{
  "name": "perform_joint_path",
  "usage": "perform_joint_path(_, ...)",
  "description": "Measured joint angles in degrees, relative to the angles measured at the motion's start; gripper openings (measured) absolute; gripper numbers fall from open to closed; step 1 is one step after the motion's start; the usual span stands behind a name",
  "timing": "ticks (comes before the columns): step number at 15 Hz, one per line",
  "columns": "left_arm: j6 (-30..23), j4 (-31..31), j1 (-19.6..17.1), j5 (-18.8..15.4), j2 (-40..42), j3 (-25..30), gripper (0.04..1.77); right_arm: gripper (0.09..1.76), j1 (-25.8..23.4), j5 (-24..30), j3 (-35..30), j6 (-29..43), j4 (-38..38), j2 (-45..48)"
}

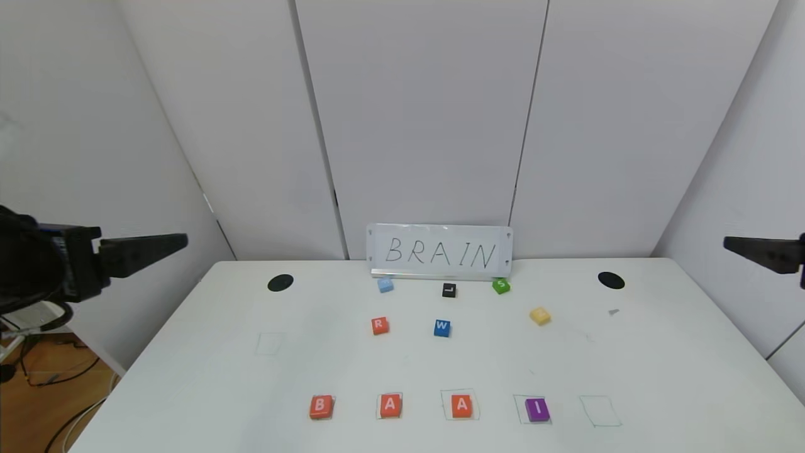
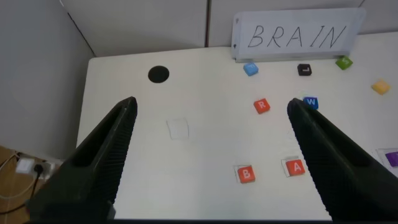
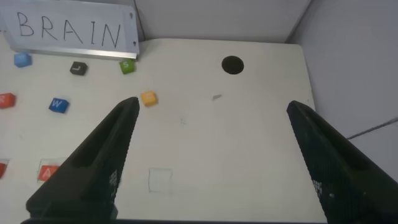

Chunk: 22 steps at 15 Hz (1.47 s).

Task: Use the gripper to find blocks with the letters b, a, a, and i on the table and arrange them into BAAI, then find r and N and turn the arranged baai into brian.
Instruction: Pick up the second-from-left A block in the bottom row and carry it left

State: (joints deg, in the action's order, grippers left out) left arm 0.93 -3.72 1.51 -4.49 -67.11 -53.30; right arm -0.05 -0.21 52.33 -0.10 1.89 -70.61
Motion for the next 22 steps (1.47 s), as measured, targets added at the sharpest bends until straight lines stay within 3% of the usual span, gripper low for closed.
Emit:
perform_joint_path(6, -1.57, -0.44, 0.85, 0.72, -8.11, -2.96, 1.72, 1.71, 0.21, -0.01, 2.18, -0.01, -0.41, -9.22)
perform_joint_path(11, -3.63, -1.76, 4.46, 3.86, -16.85, -6.75, 1.72, 1.71, 0.05, -2.11, 7.36, -0.15, 2.57, -16.3)
perform_joint_path(15, -10.14, -17.63, 9.46, 9.13, -20.08, -14.15, 1.72, 1.71, 0.71, -2.15, 7.5, -0.01, 2.9, -17.18)
perform_joint_path(19, -17.7, -33.52, 13.81, 9.92, -22.82, -23.69, 1.72, 1.71, 1.72, -2.06, 7.45, 0.2, 5.41, -15.86)
perform_joint_path(22, -24.84, -39.94, 17.8, 10.03, -25.77, -28.59, 1.72, 1.71, 2.44, -2.11, 7.62, 0.26, 6.01, -14.26)
